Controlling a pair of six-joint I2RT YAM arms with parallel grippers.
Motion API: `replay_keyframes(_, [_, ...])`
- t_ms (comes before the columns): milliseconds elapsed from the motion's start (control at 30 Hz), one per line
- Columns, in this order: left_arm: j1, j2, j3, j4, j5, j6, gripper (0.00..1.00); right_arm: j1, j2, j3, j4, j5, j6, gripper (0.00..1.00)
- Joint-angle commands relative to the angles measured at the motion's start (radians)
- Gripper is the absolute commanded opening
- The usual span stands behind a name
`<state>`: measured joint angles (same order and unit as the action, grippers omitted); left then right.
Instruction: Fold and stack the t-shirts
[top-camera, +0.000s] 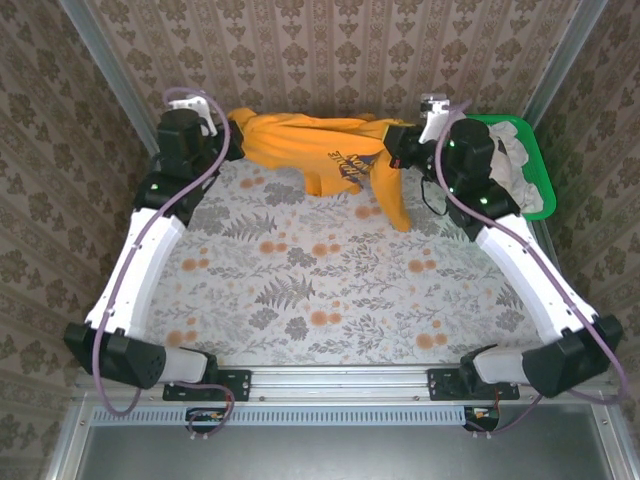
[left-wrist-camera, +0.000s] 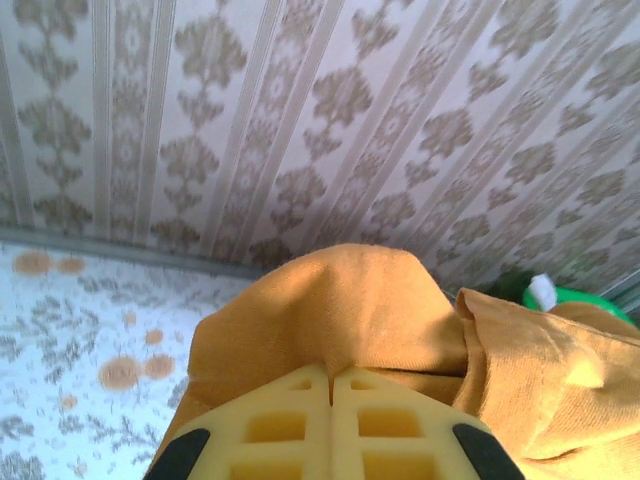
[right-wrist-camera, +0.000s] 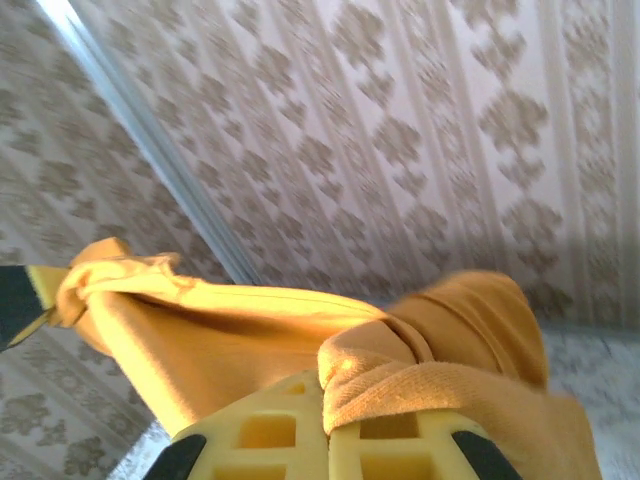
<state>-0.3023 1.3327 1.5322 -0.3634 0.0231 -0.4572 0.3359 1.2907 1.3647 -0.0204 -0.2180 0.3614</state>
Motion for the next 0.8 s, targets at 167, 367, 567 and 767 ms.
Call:
replay_keyframes(167, [0.008, -0.138, 0.041, -0.077, -0.028, 0.105, 0.0, 0.101, -0.169, -0.053, 0.041, -0.001, -0.14, 0.0])
replay_keyframes(367, [0.023, -0.14, -0.009, -0.096, -0.145, 0.184, 0.0, 0.12, -0.148, -0.109, -0.001, 0.012, -0.145, 0.0])
replay_keyframes(567, [0.089, 0.015, -0.154, -0.026, -0.285, 0.204, 0.0, 0.123, -0.004, -0.129, -0.067, 0.005, -0.153, 0.01])
replay_keyframes(767, [0.134, 0.257, -0.151, 0.079, -0.273, 0.184, 0.0, 0.102, 0.264, -0.044, -0.071, 0.124, -0.211, 0.03])
